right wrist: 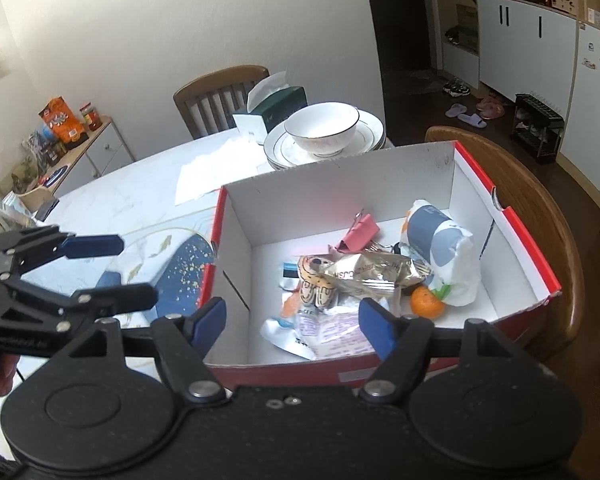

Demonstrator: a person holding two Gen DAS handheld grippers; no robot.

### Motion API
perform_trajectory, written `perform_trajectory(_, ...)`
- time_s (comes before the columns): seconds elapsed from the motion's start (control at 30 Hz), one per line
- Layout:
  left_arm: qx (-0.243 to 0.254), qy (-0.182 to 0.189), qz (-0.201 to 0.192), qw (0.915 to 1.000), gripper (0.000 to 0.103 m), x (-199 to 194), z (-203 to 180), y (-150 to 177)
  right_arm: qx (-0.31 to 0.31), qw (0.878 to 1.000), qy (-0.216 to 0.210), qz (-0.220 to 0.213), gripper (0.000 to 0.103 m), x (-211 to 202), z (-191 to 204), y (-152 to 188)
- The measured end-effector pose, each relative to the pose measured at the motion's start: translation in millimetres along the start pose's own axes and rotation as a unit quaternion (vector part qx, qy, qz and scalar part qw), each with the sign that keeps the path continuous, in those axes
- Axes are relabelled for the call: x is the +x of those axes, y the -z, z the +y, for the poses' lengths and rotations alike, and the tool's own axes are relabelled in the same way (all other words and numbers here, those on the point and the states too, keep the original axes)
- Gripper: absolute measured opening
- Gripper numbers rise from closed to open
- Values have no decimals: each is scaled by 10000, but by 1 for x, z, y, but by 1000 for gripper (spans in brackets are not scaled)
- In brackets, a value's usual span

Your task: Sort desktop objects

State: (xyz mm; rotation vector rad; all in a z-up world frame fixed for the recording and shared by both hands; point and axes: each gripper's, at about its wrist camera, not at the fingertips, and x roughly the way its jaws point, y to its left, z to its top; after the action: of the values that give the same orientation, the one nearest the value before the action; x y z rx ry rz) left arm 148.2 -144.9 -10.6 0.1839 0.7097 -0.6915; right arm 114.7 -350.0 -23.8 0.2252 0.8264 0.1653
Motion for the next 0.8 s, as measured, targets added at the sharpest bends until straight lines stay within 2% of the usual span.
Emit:
perform_trajectory(0.23, -76, 45, 4, 10000, 84, -12, 15, 10, -43, 9999, 50, -154, 78, 0, 22, 2)
perform_trajectory(0.47, -91, 130, -29, 9999, 102, -21, 24, 18, 24, 9996, 109, -246, 80, 0, 36, 5)
perform_trajectory(0.8, -81, 212, -30, 9997, 103, -25, 29, 25, 105, 9983, 277, -500, 81, -9, 46, 17)
